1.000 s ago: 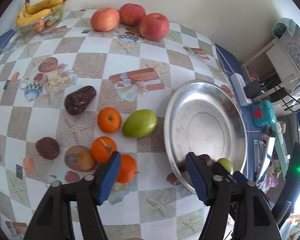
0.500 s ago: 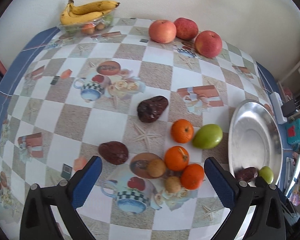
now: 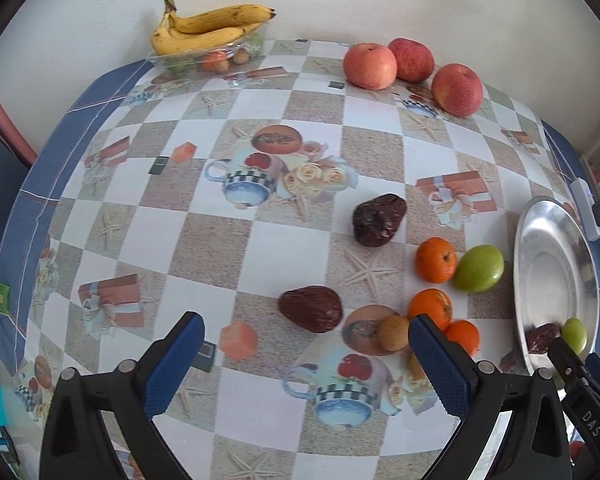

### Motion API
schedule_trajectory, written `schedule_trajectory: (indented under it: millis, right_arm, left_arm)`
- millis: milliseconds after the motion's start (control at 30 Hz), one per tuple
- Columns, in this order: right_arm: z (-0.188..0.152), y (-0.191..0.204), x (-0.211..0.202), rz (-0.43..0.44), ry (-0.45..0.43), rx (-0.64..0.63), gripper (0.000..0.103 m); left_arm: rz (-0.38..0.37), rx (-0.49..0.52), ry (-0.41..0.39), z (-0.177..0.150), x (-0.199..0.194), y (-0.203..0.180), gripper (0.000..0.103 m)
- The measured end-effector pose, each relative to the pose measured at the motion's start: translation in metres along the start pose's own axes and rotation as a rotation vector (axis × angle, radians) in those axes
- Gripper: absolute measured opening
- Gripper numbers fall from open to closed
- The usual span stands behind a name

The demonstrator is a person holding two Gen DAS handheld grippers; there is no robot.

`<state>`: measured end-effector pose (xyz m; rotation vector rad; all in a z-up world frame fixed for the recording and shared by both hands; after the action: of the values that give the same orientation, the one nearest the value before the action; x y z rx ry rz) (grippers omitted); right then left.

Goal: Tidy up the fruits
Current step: 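Withdraw both tools from the plate toward the remaining fruits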

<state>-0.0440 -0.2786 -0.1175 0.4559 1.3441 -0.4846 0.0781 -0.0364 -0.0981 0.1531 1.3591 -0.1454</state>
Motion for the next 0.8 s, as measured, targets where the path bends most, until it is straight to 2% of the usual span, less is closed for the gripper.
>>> schedule_trajectory:
  millis: [367,600,800]
  right_arm:
    - [-0.007,0.038,-0.004,0.063,-0.012,-0.079,0.096]
    - [-0.019,0.082,-0.006,0.115,0.005,-0.167,0.096]
    - [-0.025,0.112,-0.005,0.152,0.019,-0.212,0.096]
  left_arm:
    - [0.002,-0.101,0.004,0.001,0.001,0.053,0.103]
    - [-0.002,-0.193,-0.008,0.008,-0.001,0.085,0.103]
    - [-0.014,-0.214,-0.028,0.013,-0.002,0.093,0.103]
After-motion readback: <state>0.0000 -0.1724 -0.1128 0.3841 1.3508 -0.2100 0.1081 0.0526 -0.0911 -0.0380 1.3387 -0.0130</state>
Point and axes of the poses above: each gripper's, at about its wrist camera, not at the fingertips, and x roughly the way its jaws point, y to its left, z to its top, the point moved 10 cm from there along x, roughly the way its jaws point, and after that the axes turned 8 degrees about y, right-handed, at the moved point
